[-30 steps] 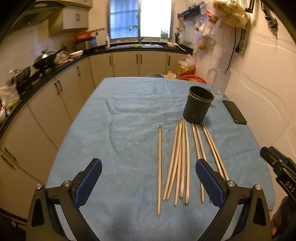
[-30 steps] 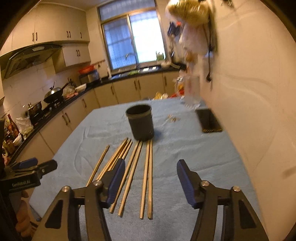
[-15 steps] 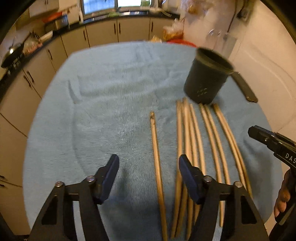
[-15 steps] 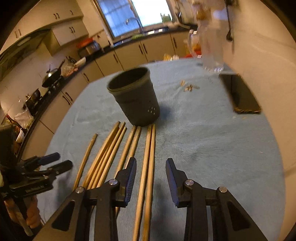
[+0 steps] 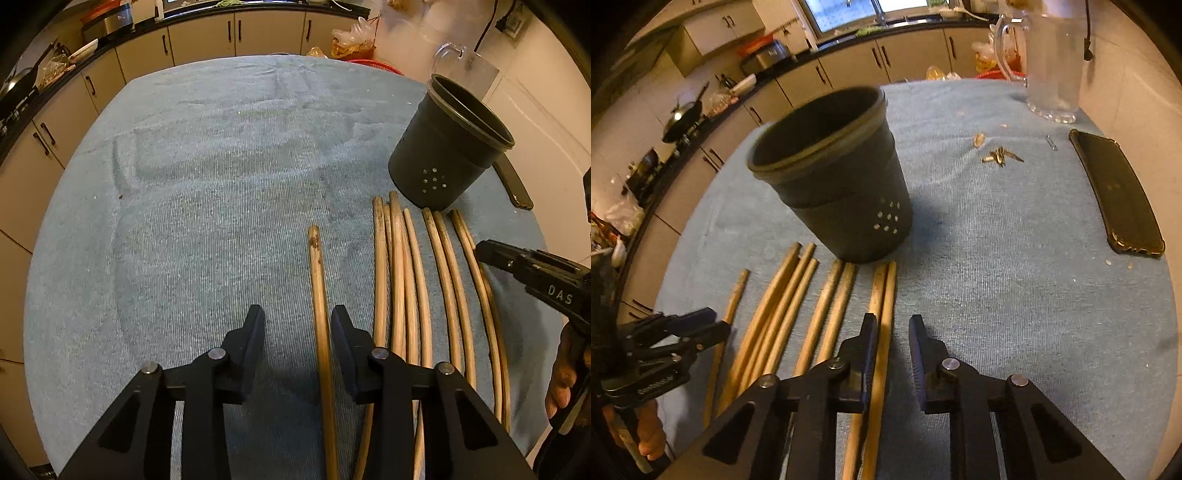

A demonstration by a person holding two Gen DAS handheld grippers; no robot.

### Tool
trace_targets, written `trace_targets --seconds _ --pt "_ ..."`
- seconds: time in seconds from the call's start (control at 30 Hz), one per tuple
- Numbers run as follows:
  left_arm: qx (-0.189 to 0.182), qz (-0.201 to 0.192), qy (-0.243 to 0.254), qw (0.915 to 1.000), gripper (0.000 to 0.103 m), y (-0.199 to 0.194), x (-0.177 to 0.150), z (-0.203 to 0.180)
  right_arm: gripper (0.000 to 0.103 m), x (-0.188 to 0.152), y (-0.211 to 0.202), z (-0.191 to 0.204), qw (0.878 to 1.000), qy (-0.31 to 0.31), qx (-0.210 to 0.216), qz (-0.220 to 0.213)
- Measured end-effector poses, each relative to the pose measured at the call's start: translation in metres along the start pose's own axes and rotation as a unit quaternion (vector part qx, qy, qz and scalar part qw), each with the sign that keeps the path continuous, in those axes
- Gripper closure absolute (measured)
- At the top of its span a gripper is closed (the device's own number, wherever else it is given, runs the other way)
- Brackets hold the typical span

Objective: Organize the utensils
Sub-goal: 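Lower the left gripper onto a single wooden chopstick and close on it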

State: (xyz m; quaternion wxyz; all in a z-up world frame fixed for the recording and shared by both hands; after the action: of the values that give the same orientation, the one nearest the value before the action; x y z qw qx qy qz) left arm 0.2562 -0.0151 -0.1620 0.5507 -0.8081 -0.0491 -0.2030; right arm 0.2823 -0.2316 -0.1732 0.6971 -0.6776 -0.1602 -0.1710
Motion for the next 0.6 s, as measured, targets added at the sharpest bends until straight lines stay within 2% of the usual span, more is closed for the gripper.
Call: trace_targets --seconds 0.17,0.47,0.53,0.57,0.6 --pt "0.02 0.003 0.005 0.9998 0.075 0.003 0.007 -0.002 0.086 0.004 0.005 0.0 1.0 -0.005 -0.011 0.009" --pt "0.051 0.026 0.009 0.9983 0.075 0.014 0.034 -0.021 0.086 0.029 0.014 0.016 0.998 -0.041 -0.054 0.017" --pt "0.053 0.024 0.009 0.9983 0.075 0.013 0.037 -0.025 0.088 0.033 0.016 0.022 0.996 -0.054 -0.069 0.013" --pt "0.053 0.021 0.008 0.9984 0.075 0.009 0.028 -0.029 0.092 0.034 0.016 0.024 0.995 -0.062 -0.079 0.008" --pt "0.054 0.018 0.01 0.9984 0.078 0.013 0.028 -0.031 0.093 0.033 0.015 0.025 0.995 -0.063 -0.082 0.004"
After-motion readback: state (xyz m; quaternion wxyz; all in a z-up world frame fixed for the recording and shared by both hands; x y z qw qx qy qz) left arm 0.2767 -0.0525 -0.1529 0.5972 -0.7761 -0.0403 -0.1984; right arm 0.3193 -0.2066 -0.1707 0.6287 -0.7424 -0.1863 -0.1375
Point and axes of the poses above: each gripper's, at about its wrist camera, not at the fingertips, and y roughly the way its jaws point, z to its left, x to its top, the point moved 3 cm from there along y, roughly the way its jaws point, and after that the axes turned 14 degrees about -x, right-handed, at the moved point
